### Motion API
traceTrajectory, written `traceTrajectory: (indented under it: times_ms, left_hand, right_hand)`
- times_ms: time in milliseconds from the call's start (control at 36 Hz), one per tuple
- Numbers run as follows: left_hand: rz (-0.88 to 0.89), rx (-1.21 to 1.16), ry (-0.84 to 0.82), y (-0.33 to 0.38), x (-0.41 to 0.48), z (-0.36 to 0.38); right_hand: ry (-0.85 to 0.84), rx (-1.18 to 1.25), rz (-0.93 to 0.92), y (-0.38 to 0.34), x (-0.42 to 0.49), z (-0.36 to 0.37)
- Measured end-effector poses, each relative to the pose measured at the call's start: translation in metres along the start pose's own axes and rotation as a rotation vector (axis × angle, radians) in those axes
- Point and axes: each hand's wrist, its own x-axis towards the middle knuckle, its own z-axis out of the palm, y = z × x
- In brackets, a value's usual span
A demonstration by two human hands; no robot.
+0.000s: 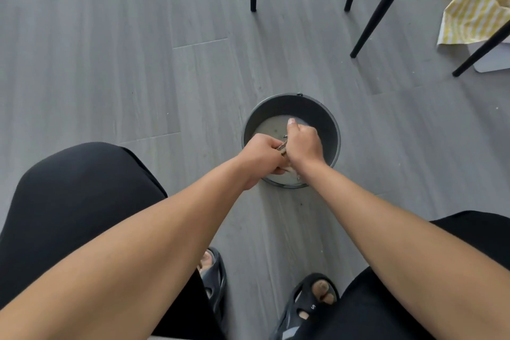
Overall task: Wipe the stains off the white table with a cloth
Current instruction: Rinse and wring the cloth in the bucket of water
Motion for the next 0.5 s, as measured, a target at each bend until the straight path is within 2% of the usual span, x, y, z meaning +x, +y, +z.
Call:
traceTrajectory:
  times_ms: [167, 333, 500]
  left_hand:
    - [-0.037, -0.038, 0.041, -0.007, 0.001, -0.001]
    - [-0.049, 0.058, 0.043, -0.008, -0.001, -0.007]
    - [-0.036, 0.092, 0.048, -0.006, 0.003, -0.02]
  right_hand:
    - [-0.024, -0.065, 0.008, 0.003, 0.011, 0.006]
    - [-0.064, 0.108, 0.036, 0.002, 0.022, 0.007]
    - [-0.146, 0.362, 0.355, 0.001, 0.026, 0.005]
